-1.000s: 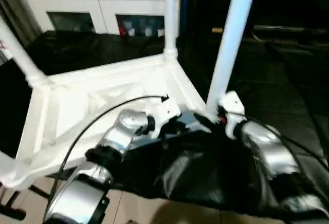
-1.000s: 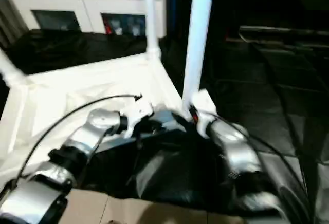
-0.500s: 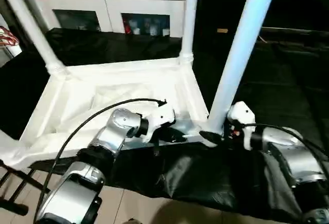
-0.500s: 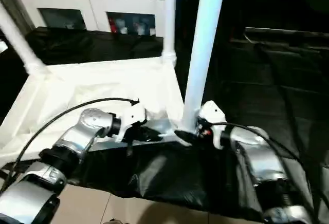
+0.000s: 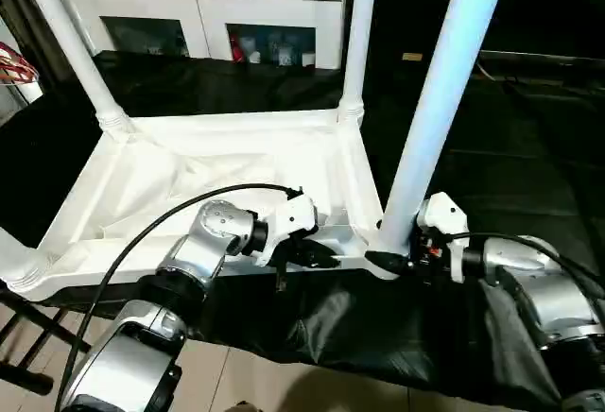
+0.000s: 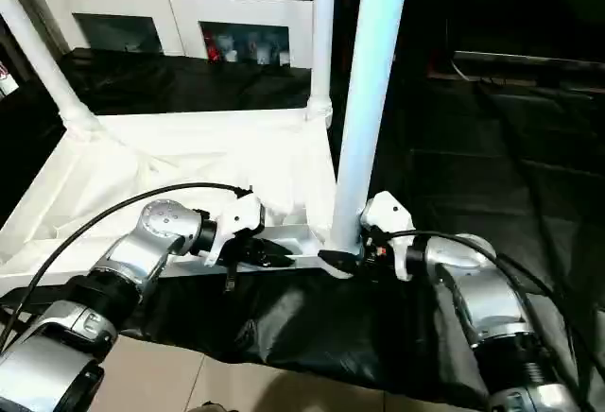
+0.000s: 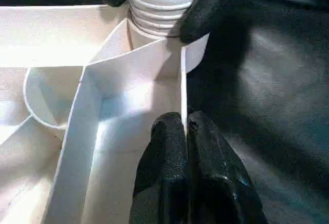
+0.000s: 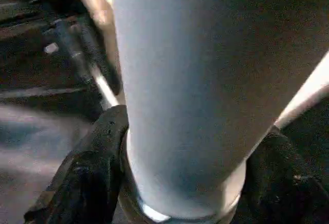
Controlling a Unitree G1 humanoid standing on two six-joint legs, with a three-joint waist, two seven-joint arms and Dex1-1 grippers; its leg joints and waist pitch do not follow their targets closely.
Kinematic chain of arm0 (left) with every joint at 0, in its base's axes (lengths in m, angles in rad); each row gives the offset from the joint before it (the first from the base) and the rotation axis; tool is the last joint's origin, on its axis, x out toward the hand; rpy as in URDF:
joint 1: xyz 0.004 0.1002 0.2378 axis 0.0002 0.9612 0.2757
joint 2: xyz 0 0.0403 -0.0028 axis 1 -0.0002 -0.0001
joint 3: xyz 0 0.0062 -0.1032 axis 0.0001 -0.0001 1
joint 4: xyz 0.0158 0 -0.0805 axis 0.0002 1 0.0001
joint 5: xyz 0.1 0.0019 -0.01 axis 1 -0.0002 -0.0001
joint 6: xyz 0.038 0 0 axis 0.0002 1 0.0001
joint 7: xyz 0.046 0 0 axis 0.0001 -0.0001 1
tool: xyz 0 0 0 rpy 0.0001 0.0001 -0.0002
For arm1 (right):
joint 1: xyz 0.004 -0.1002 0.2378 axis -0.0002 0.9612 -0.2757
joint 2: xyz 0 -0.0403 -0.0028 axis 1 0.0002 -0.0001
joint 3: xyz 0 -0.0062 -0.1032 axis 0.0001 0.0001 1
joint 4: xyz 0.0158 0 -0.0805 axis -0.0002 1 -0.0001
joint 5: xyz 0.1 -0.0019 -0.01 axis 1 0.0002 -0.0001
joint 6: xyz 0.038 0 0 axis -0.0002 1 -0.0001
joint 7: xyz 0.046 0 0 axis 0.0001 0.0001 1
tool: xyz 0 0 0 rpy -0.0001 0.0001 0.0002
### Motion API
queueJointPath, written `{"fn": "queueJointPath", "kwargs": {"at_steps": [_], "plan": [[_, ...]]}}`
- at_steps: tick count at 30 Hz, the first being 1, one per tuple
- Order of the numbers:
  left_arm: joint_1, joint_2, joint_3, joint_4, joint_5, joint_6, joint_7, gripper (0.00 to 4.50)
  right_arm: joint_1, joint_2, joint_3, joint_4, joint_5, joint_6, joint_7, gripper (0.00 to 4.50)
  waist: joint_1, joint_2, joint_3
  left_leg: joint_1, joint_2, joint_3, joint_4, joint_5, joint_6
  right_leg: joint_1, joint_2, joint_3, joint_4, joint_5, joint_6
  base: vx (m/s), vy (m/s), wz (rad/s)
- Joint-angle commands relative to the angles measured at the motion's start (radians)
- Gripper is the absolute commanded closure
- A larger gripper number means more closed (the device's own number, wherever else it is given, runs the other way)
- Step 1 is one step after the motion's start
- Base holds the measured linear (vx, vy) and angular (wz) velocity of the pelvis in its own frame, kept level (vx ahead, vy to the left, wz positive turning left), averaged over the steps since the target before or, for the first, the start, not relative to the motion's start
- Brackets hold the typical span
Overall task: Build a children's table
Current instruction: Rotate leg to tighten
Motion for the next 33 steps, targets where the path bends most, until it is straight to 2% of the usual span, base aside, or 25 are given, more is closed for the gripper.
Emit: {"fn": "queueJointPath", "kwargs": {"at_steps": [1, 2, 4, 5, 10, 13, 14, 15, 16, 20, 21, 25, 26, 27, 28, 32, 33], "plan": [[-0.043, -0.069, 0.017, -0.010, -0.016, 0.001, 0.092, 4.50, -0.029, 0.078, 0.030, 0.051, -0.028, 0.016, -0.132, 1.80, -0.010, -0.025, -0.064, 0.005, 0.029, -0.008, -0.063, -0.202, 0.061, 0.050, -0.055, 0.036, -0.079, -0.265, -0.213, 0.000, 0.000, 0.00], [-0.047, -0.080, 0.017, -0.005, -0.013, 0.009, 0.111, 4.50, -0.043, 0.102, 0.017, 0.082, -0.043, 0.022, -0.199, 1.80, -0.010, -0.024, -0.065, 0.008, 0.030, -0.009, -0.064, -0.211, 0.052, 0.050, -0.056, 0.036, -0.081, -0.281, -0.207, 0.000, 0.000, 0.00], [-0.060, -0.109, 0.011, 0.011, 0.011, 0.020, 0.179, 4.50, -0.080, 0.167, -0.019, 0.152, -0.054, 0.053, -0.348, 1.80, -0.025, -0.023, -0.065, 0.007, 0.028, -0.011, -0.067, -0.231, 0.033, 0.051, -0.054, 0.037, -0.083, -0.296, -0.196, 0.000, 0.000, 0.00], [-0.060, -0.109, 0.011, 0.011, 0.011, 0.020, 0.179, 4.50, -0.080, 0.167, -0.019, 0.152, -0.054, 0.053, -0.348, 1.80, -0.027, -0.023, -0.064, 0.008, 0.029, -0.011, -0.067, -0.235, 0.033, 0.050, -0.055, 0.038, -0.083, -0.293, -0.196, 0.000, 0.000, 0.00], [-0.100, -0.196, 0.020, 0.047, 0.034, 0.074, 0.354, 4.50, -0.160, 0.288, -0.064, 0.279, -0.085, 0.048, -0.591, 1.80, -0.032, -0.017, -0.067, 0.009, 0.026, -0.009, -0.064, -0.212, 0.033, 0.049, -0.053, 0.040, -0.079, -0.228, -0.212, 0.000, 0.000, 0.00], [-0.106, -0.218, 0.013, 0.057, 0.038, 0.067, 0.367, 4.50, -0.195, 0.315, -0.076, 0.328, -0.096, 0.009, -0.647, 1.80, -0.035, -0.018, -0.069, 0.007, 0.025, -0.009, -0.062, -0.200, 0.039, 0.053, -0.054, 0.039, -0.077, -0.197, -0.218, 0.000, 0.000, 0.00], [-0.107, -0.218, 0.010, 0.058, 0.042, 0.061, 0.367, 4.50, -0.202, 0.317, -0.077, 0.336, -0.092, -0.005, -0.637, 1.45, -0.034, -0.019, -0.070, 0.006, 0.024, -0.008, -0.061, -0.191, 0.048, 0.055, -0.053, 0.039, -0.076, -0.176, -0.220, 0.000, 0.000, 0.00], [-0.102, -0.206, 0.000, 0.058, 0.051, 0.011, 0.353, 4.50, -0.206, 0.305, -0.076, 0.329, -0.081, -0.012, -0.603, 1.24, -0.034, -0.018, -0.070, 0.005, 0.024, -0.007, -0.060, -0.189, 0.058, 0.056, -0.053, 0.039, -0.075, -0.166, -0.223, 0.000, 0.000, 0.00], [-0.102, -0.206, 0.000, 0.058, 0.051, 0.011, 0.353, 4.50, -0.206, 0.305, -0.076, 0.329, -0.081, -0.012, -0.603, 1.10, -0.033, -0.018, -0.070, 0.005, 0.024, -0.007, -0.060, -0.185, 0.066, 0.057, -0.053, 0.039, -0.075, -0.158, -0.223, 0.000, 0.000, 0.00], [-0.089, -0.185, 0.000, 0.051, 0.046, -0.015, 0.327, 4.50, -0.197, 0.273, -0.057, 0.302, -0.072, -0.022, -0.510, 0.97, -0.029, -0.018, -0.070, 0.005, 0.026, -0.006, -0.059, -0.186, 0.079, 0.058, -0.053, 0.039, -0.074, -0.155, -0.229, 0.000, 0.000, 0.00], [-0.078, -0.167, 0.002, 0.035, 0.027, -0.020, 0.283, 4.50, -0.187, 0.246, -0.050, 0.284, -0.079, -0.036, -0.468, 0.76, -0.025, -0.017, -0.070, 0.006, 0.026, -0.007, -0.058, -0.184, 0.080, 0.058, -0.054, 0.039, -0.074, -0.154, -0.232, 0.000, 0.000, 0.00], [-0.057, -0.132, 0.001, 0.004, 0.003, -0.019, 0.195, 4.50, -0.147, 0.179, -0.010, 0.222, -0.062, -0.053, -0.317, 0.76, -0.019, -0.019, -0.070, 0.005, 0.030, -0.006, -0.058, -0.190, 0.090, 0.060, -0.055, 0.039, -0.071, -0.147, -0.236, 0.000, 0.000, 0.00], [-0.048, -0.109, -0.001, -0.007, -0.008, -0.015, 0.144, 4.50, -0.103, 0.131, 0.013, 0.154, -0.030, -0.063, -0.200, 0.76, -0.019, -0.020, -0.068, 0.005, 0.029, -0.006, -0.058, -0.191, 0.094, 0.060, -0.053, 0.039, -0.071, -0.145, -0.237, 0.000, 0.000, 0.00], [-0.045, -0.097, -0.002, -0.012, -0.015, -0.018, 0.117, 4.50, -0.085, 0.109, 0.024, 0.123, -0.019, -0.070, -0.154, 0.76, -0.014, -0.016, -0.066, 0.005, 0.032, -0.006, -0.058, -0.200, 0.102, 0.059, -0.054, 0.039, -0.073, -0.156, -0.236, 0.000, 0.000, 0.00], [-0.043, -0.093, -0.002, -0.014, -0.018, -0.020, 0.106, 4.50, -0.078, 0.101, 0.028, 0.112, -0.016, -0.074, -0.138, 0.76, -0.013, -0.017, -0.067, 0.006, 0.033, -0.005, -0.058, -0.203, 0.104, 0.059, -0.054, 0.039, -0.074, -0.159, -0.235, 0.000, 0.000, 0.00], [-0.034, -0.070, -0.003, -0.031, -0.040, -0.015, 0.036, 4.50, -0.048, 0.054, 0.047, 0.060, 0.006, -0.080, -0.047, 0.76, -0.011, -0.018, -0.063, 0.006, 0.034, -0.006, -0.062, -0.244, 0.087, 0.055, -0.055, 0.039, -0.080, -0.244, -0.226, 0.000, 0.000, 0.00], [-0.028, -0.048, -0.005, -0.043, -0.057, -0.013, -0.025, 4.50, -0.026, 0.014, 0.060, 0.019, 0.025, -0.078, 0.030, 0.76, -0.010, -0.012, -0.062, 0.008, 0.034, -0.008, -0.063, -0.262, 0.077, 0.053, -0.055, 0.039, -0.082, -0.271, -0.221, 0.000, 0.000, 0.00]]}}
